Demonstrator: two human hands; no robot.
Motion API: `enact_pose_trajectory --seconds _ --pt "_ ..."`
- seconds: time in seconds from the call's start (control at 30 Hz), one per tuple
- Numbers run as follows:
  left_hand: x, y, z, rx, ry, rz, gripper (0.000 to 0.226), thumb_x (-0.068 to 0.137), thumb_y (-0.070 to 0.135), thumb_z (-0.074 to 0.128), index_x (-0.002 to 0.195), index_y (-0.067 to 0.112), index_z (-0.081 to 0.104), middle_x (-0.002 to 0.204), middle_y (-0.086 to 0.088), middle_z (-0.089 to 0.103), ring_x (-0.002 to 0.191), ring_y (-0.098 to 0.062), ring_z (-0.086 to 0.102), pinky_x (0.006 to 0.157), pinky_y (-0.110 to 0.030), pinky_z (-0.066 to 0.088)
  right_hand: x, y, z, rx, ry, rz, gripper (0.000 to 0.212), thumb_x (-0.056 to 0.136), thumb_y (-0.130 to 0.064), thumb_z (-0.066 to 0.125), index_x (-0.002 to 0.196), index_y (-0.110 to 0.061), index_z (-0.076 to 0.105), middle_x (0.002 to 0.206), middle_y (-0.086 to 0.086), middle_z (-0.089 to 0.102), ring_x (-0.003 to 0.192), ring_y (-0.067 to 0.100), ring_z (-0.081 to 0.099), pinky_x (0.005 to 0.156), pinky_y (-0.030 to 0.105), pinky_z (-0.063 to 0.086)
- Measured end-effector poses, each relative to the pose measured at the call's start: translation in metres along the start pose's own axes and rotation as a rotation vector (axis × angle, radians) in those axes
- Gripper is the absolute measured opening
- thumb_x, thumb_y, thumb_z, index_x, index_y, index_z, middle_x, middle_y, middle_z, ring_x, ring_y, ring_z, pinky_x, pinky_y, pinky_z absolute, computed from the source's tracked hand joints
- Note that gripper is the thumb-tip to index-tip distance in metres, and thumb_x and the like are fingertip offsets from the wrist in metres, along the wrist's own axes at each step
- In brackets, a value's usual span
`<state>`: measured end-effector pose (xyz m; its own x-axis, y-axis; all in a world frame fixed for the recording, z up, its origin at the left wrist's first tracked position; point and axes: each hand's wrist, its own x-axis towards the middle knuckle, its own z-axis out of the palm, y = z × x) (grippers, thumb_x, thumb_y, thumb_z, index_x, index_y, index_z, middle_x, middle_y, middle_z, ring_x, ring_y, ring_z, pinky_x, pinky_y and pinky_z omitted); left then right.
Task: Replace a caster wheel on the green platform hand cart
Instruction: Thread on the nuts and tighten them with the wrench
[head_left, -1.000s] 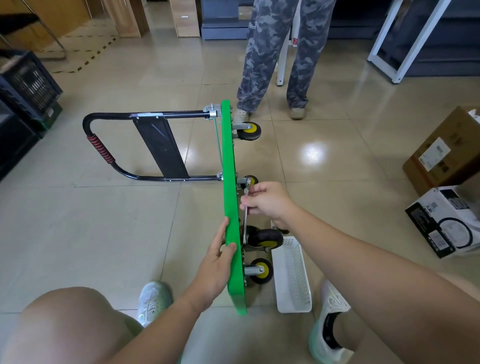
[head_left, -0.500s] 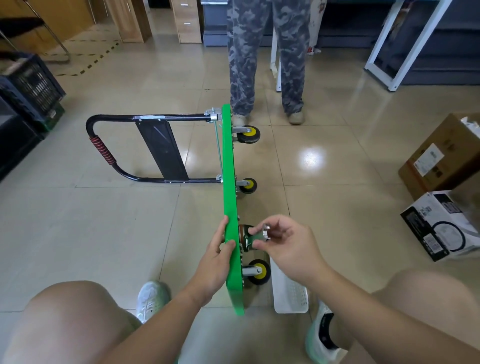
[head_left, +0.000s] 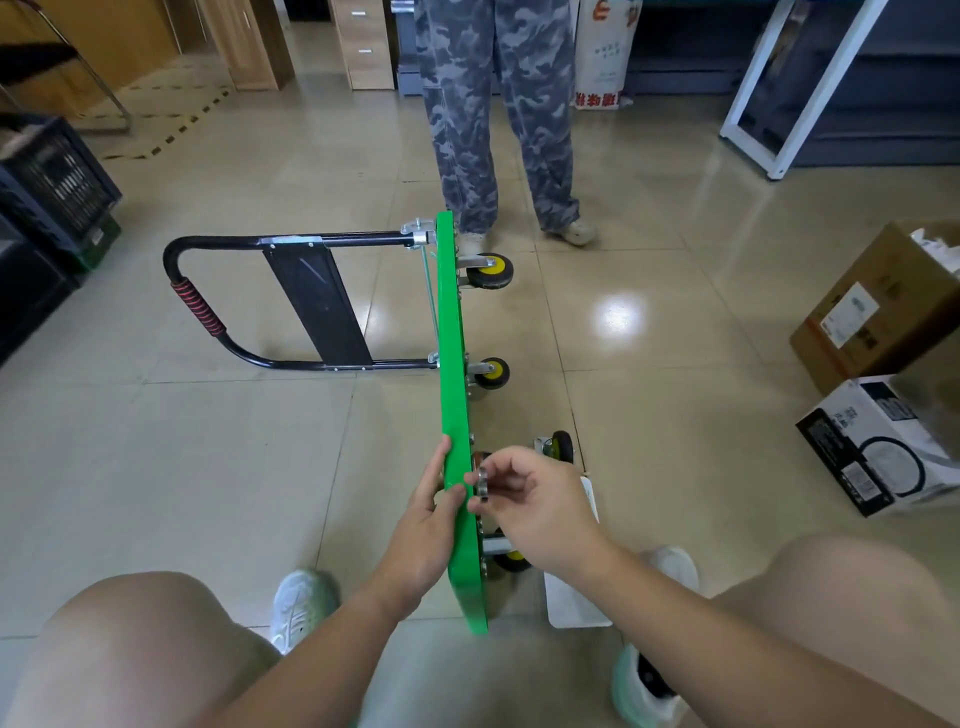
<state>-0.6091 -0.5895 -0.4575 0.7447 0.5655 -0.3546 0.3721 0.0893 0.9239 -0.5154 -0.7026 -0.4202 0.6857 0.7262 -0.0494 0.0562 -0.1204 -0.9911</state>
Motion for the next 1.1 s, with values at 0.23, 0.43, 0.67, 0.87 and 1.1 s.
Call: enact_pose_trajectory --seconds 0.23,0.43,0.67,0.87,1.1 --pt "0.004 -0.008 -0.001 0.001 -0.005 -0.001 0.057 0.109 0.031 0.042 0.133 0.081 0.032 0.136 0.018 0.060 0.115 -0.014 0.065 0.108 -0.044 0.049 0.054 -0.014 -0.005 -0.101 0.094 0.034 0.032 0.079 -0.005 0.079 0.089 -0.033 0.067 0.089 -0.007 0.075 0.086 0.008 0.072 0.084 0.027 0.058" --pt "0.008 -0.010 -0.005 0.001 -0.048 -0.003 0.056 0.110 0.029 0.041 0.139 0.075 0.030 0.095 0.048 0.060 0.113 -0.012 0.063 0.107 -0.040 0.049 0.101 -0.007 -0.016 -0.016 0.028 0.332 0.017 0.085 -0.005 0.076 0.095 -0.016 0.067 0.097 0.005 0.075 0.090 0.018 0.074 0.085 0.041 0.061" --pt "0.011 -0.015 -0.005 -0.030 -0.047 -0.001 0.056 0.109 0.031 0.042 0.137 0.078 0.031 0.117 0.030 0.060 0.116 -0.017 0.064 0.108 -0.044 0.048 0.118 -0.006 -0.023 0.096 0.016 0.388 0.014 0.084 -0.001 0.076 0.092 -0.010 0.067 0.087 0.007 0.076 0.085 0.023 0.076 0.085 0.042 0.061" --pt "0.009 -0.012 -0.004 -0.033 -0.060 -0.007 0.056 0.110 0.031 0.040 0.138 0.077 0.028 0.128 0.024 0.055 0.117 -0.018 0.063 0.108 -0.044 0.049 0.096 -0.038 -0.042 0.030 0.061 0.200 0.023 0.081 0.001 0.077 0.102 -0.004 0.067 0.096 0.009 0.074 0.090 0.019 0.074 0.076 0.025 0.061" --pt "0.006 -0.008 -0.001 -0.015 -0.001 0.011 0.057 0.109 0.028 0.042 0.134 0.078 0.033 0.124 0.013 0.061 0.112 -0.021 0.065 0.105 -0.044 0.050 0.023 -0.033 -0.036 0.044 0.048 0.045 0.025 0.073 0.016 0.076 0.089 -0.003 0.067 0.091 0.013 0.076 0.084 0.017 0.073 0.082 0.027 0.059"
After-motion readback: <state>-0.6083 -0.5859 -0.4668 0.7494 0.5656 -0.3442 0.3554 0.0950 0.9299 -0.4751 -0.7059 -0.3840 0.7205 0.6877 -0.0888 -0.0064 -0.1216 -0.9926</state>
